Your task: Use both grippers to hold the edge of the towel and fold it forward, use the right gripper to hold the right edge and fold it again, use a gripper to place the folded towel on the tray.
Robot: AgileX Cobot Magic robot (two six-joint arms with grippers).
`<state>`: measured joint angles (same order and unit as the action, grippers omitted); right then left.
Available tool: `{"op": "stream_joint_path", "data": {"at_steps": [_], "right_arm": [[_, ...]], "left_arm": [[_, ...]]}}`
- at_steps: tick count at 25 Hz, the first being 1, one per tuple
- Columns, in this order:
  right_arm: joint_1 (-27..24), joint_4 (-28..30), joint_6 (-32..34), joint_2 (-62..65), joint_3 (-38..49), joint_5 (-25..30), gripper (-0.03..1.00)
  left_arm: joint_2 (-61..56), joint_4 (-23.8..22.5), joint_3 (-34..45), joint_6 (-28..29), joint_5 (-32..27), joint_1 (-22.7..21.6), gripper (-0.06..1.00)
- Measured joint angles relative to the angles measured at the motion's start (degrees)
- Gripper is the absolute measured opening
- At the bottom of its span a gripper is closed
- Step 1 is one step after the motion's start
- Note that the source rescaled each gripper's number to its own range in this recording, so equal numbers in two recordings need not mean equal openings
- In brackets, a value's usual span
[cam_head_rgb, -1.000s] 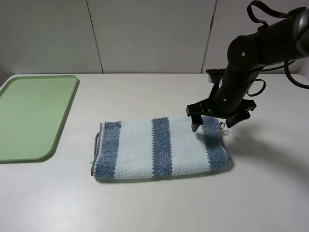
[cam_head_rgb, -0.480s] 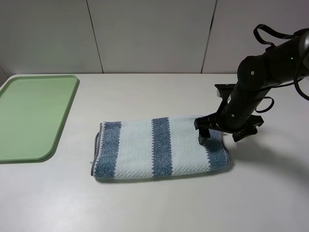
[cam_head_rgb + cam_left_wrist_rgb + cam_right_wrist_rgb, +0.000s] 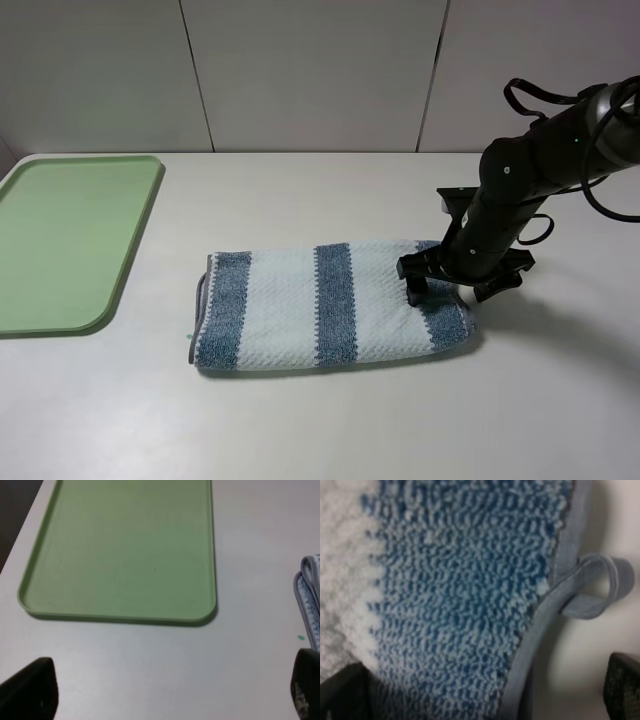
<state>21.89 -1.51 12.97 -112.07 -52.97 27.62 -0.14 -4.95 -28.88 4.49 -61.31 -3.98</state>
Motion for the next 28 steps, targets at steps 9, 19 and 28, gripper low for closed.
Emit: {"op": "stream_joint_path", "data": {"at_steps": [9, 19, 28], "right_arm": [[0.0, 0.43, -0.1, -0.53, -0.2, 0.18, 0.94], [0.47, -2.76, -0.2, -0.88, -0.49, -1.94, 0.08], [0.47, -2.1, -0.2, -0.31, -0.49, -1.55, 0.08]], "left_arm": [[0.0, 0.0, 0.0, 0.0, 0.0, 0.0, 0.92], [0.0, 0.0, 0.0, 0.0, 0.0, 0.0, 0.92], [0.0, -0.04, 0.0, 0.0, 0.0, 0.0, 0.92]]}}
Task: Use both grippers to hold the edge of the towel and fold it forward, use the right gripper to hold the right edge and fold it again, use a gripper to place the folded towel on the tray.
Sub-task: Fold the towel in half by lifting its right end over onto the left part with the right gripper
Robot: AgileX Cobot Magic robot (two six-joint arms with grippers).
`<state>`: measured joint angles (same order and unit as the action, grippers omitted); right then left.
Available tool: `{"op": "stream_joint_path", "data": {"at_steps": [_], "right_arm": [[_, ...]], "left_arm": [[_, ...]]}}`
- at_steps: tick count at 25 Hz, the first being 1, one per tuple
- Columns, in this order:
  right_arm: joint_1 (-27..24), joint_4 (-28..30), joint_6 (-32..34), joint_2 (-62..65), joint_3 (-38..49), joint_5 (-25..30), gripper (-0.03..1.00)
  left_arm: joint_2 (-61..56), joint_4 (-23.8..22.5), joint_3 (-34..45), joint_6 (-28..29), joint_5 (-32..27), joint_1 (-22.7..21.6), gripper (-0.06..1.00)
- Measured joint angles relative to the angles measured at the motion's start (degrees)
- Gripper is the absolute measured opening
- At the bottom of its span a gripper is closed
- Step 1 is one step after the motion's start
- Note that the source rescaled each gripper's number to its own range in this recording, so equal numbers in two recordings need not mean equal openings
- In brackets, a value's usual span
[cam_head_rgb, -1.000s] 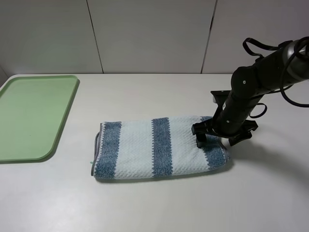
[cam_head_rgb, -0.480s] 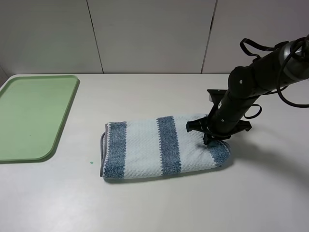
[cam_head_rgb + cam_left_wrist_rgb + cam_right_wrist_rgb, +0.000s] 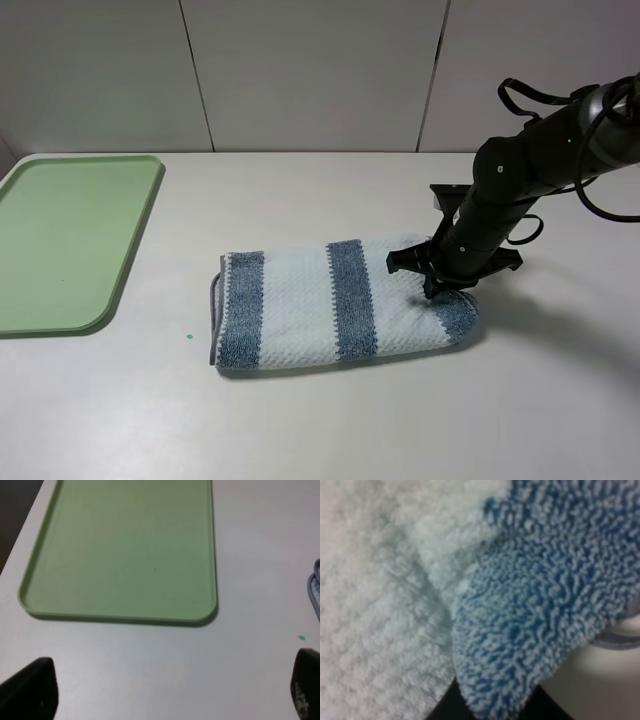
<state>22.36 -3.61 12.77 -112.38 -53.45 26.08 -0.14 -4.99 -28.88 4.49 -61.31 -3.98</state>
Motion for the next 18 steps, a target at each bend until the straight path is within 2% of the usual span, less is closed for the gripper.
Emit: {"op": "stream_joint_path", "data": {"at_steps": [4, 18], "right_arm": [[-0.13, 3.61, 0.77, 1.89, 0.27, 2.46, 0.08], [-0.47, 19.34, 8.99, 14.45, 0.43, 16.76, 0.08]], "left_arm": [[0.0, 0.0, 0.0, 0.0, 0.0, 0.0, 0.92], [0.0, 0.0, 0.0, 0.0, 0.0, 0.0, 0.92]]}}
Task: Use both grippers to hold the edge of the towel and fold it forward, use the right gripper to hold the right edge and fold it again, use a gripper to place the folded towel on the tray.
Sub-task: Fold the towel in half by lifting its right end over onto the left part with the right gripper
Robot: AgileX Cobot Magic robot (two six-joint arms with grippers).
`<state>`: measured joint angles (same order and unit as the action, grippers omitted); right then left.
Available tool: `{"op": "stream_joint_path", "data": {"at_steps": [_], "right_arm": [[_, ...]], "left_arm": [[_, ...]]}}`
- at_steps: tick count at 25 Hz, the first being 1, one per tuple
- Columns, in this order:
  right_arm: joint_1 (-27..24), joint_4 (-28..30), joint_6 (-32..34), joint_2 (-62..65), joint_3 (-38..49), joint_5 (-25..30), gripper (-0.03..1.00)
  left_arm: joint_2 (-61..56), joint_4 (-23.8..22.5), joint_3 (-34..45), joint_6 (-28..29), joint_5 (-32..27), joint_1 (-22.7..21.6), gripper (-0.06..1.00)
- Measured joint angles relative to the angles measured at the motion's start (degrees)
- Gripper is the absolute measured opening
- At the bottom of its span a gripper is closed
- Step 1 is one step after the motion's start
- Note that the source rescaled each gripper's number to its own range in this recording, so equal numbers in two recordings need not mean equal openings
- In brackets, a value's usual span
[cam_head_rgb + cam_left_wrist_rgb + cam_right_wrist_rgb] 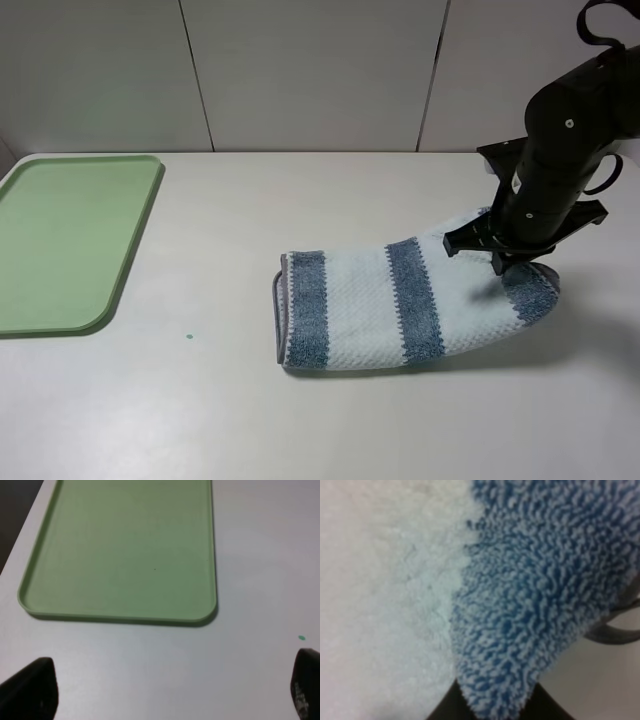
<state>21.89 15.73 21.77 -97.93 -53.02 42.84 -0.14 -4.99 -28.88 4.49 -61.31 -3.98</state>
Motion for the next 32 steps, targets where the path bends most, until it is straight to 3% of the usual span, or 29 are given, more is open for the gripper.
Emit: {"op": "stream_joint_path", "data": {"at_steps": [11, 22, 32], "right_arm": [[-2.85, 2.1, 0.37, 5.32, 0.0, 4.98, 0.08], [-2.85, -2.26, -0.59, 6.81, -0.23, 6.04, 0.08], [-2.85, -4.0, -2.18, 7.15, -7.94, 15.52, 0.08]], "left_arm": [[0.0, 0.0, 0.0, 0.0, 0.0, 0.0, 0.92], [0.0, 0.0, 0.0, 0.0, 0.0, 0.0, 0.92], [0.0, 0.0, 0.0, 0.0, 0.0, 0.0, 0.92]]}}
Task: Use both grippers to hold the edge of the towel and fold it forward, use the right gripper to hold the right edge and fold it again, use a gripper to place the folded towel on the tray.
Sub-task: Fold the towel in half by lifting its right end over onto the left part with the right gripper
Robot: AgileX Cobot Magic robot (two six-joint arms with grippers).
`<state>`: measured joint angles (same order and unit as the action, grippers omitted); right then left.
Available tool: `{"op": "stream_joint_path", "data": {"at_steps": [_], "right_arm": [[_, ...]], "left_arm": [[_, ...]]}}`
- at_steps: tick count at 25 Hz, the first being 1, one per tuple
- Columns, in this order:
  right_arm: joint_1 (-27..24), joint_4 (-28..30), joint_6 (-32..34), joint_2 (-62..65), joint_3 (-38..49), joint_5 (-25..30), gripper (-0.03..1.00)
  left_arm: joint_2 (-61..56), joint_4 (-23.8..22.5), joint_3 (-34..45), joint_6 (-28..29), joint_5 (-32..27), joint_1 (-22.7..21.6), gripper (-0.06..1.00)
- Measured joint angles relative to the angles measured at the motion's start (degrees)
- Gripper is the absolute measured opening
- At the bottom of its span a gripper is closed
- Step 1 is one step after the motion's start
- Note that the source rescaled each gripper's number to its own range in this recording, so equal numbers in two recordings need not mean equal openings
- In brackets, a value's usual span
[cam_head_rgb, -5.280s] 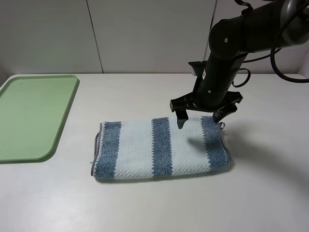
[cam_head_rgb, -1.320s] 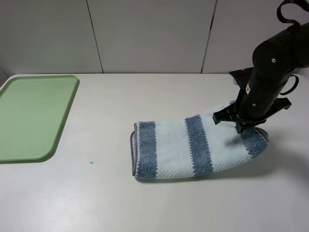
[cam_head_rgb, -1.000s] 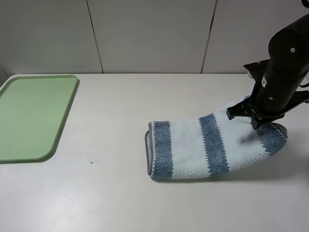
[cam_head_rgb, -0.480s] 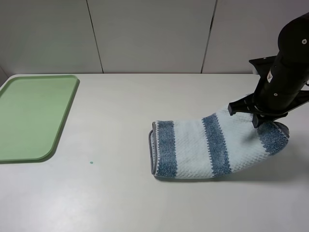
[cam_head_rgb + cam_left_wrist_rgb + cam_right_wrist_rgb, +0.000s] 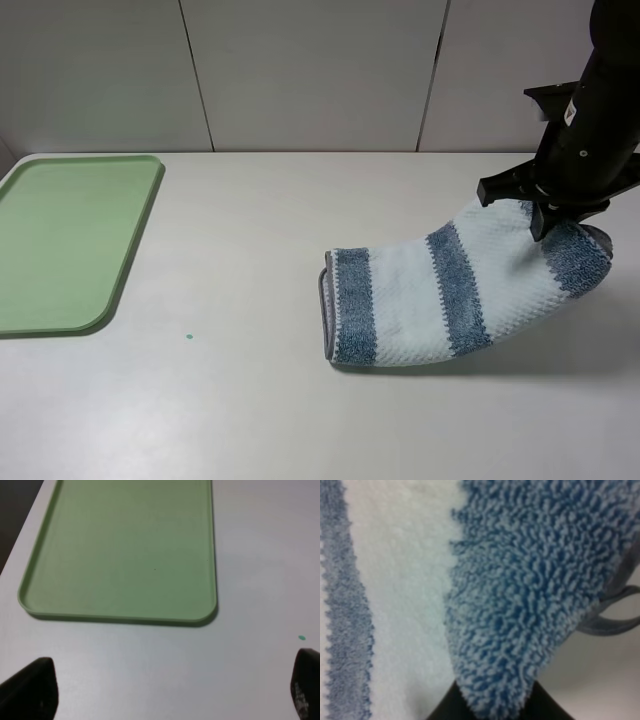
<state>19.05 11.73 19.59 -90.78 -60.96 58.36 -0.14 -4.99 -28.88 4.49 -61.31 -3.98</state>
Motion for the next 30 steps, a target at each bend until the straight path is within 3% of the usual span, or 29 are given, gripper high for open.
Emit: {"op": "stream_joint_path", "data": {"at_steps": [13, 30], "right_arm": [[0.08, -7.36, -2.55, 0.0, -1.38, 2.21, 0.08], [9.94, -7.36, 2.21, -0.19, -1.38, -2.21, 0.14]], "left_arm": [[0.0, 0.0, 0.0, 0.0, 0.0, 0.0, 0.92], [0.0, 0.0, 0.0, 0.0, 0.0, 0.0, 0.92]]}}
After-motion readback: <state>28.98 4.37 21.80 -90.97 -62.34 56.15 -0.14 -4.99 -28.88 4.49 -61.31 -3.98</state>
